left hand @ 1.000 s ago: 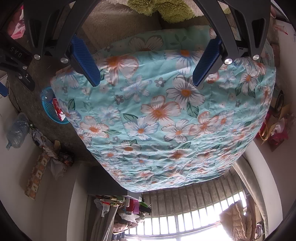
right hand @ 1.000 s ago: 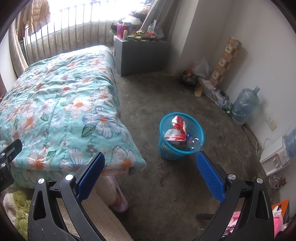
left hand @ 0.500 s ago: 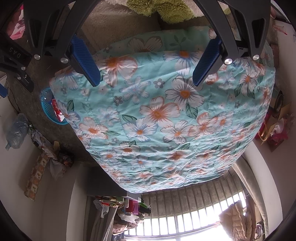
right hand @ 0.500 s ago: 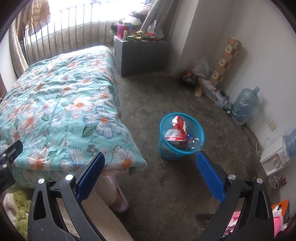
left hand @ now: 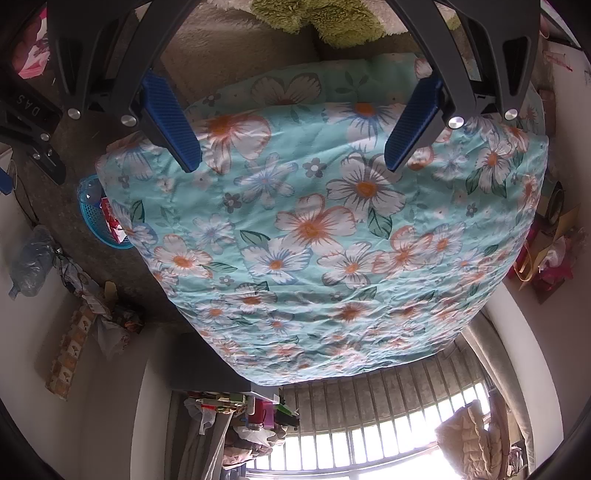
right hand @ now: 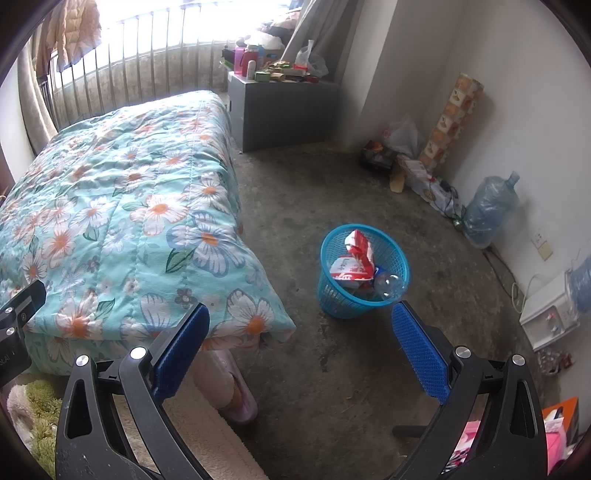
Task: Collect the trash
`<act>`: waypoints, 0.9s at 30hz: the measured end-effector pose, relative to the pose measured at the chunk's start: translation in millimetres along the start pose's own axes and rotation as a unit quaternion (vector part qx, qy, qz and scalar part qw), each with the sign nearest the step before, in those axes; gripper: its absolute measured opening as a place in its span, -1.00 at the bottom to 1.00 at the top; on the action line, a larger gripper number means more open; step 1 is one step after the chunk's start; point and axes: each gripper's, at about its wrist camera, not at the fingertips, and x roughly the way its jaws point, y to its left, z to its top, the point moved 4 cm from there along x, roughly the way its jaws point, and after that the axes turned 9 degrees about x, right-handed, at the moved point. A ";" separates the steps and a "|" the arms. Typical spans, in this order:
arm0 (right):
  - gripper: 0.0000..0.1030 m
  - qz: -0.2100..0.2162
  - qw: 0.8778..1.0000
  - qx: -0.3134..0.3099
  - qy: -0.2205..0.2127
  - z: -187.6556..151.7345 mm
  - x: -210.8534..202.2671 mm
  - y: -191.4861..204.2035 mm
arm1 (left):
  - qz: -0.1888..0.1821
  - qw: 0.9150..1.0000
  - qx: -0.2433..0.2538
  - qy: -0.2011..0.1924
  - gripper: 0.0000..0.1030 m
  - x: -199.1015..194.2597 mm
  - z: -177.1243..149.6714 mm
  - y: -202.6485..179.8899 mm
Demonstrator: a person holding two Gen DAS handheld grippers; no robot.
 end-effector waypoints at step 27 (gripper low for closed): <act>0.85 0.001 1.000 -0.001 0.000 1.8 -0.4 6.7 | 0.006 1.000 -0.002 0.001 0.90 -1.7 -1.6 6.9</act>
